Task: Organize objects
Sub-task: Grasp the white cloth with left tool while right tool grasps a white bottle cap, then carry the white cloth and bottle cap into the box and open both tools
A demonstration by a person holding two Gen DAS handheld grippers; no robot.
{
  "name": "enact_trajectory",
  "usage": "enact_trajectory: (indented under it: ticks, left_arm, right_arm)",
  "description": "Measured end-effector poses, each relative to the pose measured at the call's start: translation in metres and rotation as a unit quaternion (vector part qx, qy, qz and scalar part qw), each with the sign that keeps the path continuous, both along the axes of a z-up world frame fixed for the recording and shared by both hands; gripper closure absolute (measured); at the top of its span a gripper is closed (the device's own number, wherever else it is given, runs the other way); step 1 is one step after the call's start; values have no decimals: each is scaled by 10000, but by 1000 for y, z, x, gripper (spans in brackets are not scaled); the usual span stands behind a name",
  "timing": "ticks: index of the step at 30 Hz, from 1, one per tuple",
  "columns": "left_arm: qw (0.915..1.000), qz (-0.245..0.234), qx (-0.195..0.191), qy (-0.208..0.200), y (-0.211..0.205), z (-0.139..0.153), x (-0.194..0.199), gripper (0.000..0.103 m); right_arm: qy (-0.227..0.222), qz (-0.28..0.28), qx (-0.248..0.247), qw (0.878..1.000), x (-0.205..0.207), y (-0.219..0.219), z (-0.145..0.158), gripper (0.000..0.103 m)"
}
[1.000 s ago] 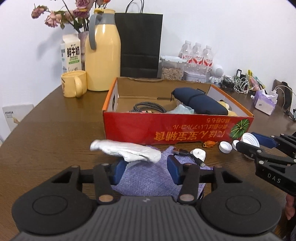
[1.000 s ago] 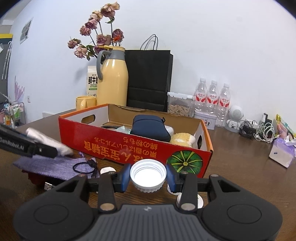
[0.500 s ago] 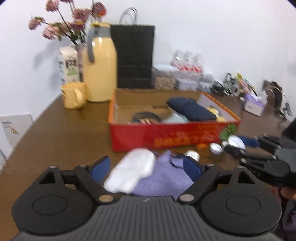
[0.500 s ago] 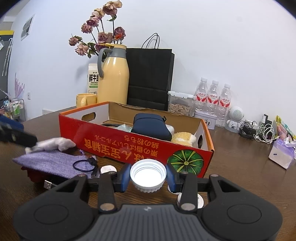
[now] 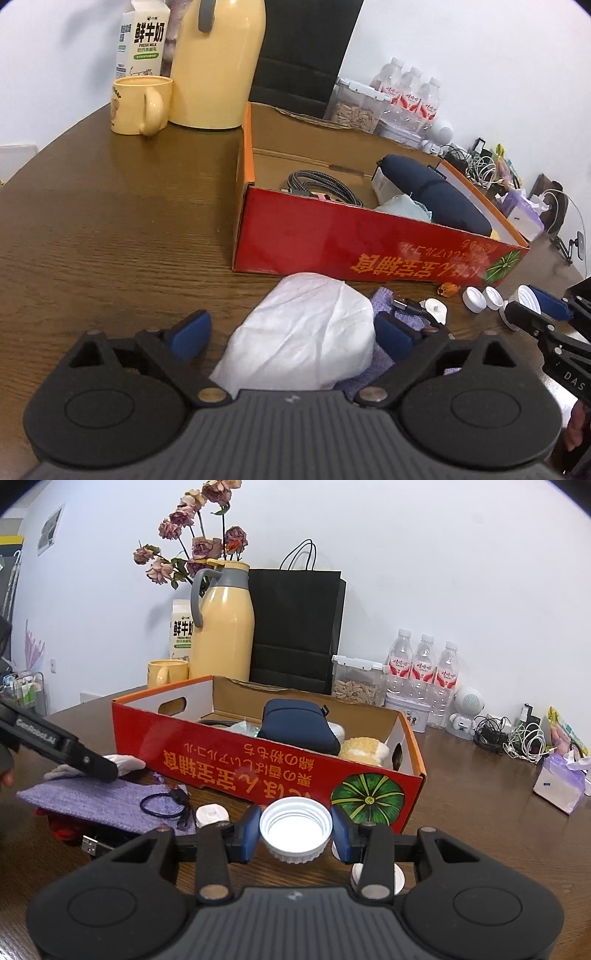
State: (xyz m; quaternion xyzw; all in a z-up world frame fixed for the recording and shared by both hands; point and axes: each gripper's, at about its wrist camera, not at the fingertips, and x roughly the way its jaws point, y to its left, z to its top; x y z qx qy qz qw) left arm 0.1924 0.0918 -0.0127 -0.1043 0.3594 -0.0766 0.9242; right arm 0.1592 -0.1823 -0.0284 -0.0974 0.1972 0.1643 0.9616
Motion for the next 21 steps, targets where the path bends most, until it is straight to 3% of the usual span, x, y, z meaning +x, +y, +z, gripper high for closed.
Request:
enact_trajectory:
  ticks: [3, 5, 8, 9, 10, 16, 21]
  left_arm:
    - [9999, -71, -116, -79, 0, 0, -2, 29]
    - [9999, -84, -60, -122, -2, 0, -5, 34]
    - [9997, -70, 57, -237, -6, 1, -10, 50]
    - [9995, -63, 72, -294, -7, 3, -12, 58]
    - [9993, -80, 68, -365, -8, 4, -14, 73]
    - [9947, 96, 675, -773, -20, 15, -30, 90]
    - [9885, 302, 988, -1106, -22, 32, -43, 92]
  right_arm:
    - [30, -16, -21, 10000, 1, 0, 0, 64]
    - [52, -37, -43, 10000, 2, 1, -1, 64]
    - [51, -68, -83, 9999, 3, 2, -1, 64]
    - [50, -74, -97, 9999, 3, 2, -1, 64]
    - [51, -79, -112, 9999, 2, 3, -1, 64]
    - [28, -87, -155, 9998, 2, 4, -1, 64]
    - [-48, -49, -158, 9999, 0, 5, 0, 64]
